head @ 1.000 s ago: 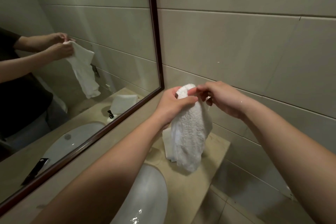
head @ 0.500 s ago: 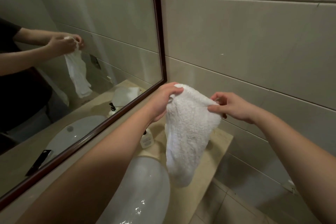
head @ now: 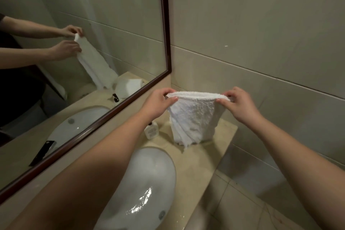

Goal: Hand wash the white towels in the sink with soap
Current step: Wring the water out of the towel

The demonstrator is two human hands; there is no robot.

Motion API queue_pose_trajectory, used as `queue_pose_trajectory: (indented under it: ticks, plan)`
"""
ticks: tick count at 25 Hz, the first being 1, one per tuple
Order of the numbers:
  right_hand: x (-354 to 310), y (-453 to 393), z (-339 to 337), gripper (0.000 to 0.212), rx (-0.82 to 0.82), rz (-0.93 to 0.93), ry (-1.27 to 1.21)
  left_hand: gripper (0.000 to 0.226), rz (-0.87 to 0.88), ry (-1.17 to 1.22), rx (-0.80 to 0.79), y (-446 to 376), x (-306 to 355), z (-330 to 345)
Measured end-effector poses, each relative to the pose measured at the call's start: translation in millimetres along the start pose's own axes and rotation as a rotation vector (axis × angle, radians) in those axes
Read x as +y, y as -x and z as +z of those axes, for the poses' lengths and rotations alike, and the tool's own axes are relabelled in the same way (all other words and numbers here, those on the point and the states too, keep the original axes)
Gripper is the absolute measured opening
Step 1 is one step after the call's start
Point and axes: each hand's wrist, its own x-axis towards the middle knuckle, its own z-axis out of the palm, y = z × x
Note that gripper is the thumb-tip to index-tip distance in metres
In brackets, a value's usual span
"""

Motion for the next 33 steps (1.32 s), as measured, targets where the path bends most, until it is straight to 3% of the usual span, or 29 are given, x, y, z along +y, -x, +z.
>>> queue_pose_trajectory:
  ticks: [3, 12, 14, 17, 23, 28, 30, 33]
  plan:
    - [20.2, 36.4, 22.9, 0.018, -0.110, 0.029, 0.018, 0.013, -0.104, 0.093, -0.084, 24.6, -33.9, 22.6]
    - [69.3, 137.0, 99.4, 0.022, -0.563, 0.300, -0.024, 0.013, -0.346, 0.053, -0.228, 126.1, -156.2, 95.3]
    - [78.0, 143.2, 117.0, 0.013, -0.559, 0.365, 0.002, 0.012, -0.390, 0.071, -0.202, 134.4, -167.5, 110.8]
    - [92.5, 137.7, 137.3, 0.018, -0.503, 0.477, 0.075, 0.018, -0.497, 0.081, -0.135, 126.2, -173.3, 126.9]
    - [134.0, 86.7, 178.4, 0.012, -0.371, 0.659, -0.016, 0.016, -0.655, 0.106, -0.019, 56.9, -185.8, 155.5]
    - [179.0, 80.4, 212.2, 0.078, -0.429, 0.899, -0.154, 0.062, -0.904, 0.076, -0.084, 43.5, -211.1, 196.1]
    - [187.1, 92.3, 223.4, 0.080, -0.514, 0.997, -0.122, 0.081, -1.060, 0.068, -0.138, 56.4, -227.5, 212.5]
    - [187.3, 101.7, 234.6, 0.079, -0.477, 1.138, -0.227, 0.090, -1.177, 0.053, -0.169, 69.7, -235.4, 231.3]
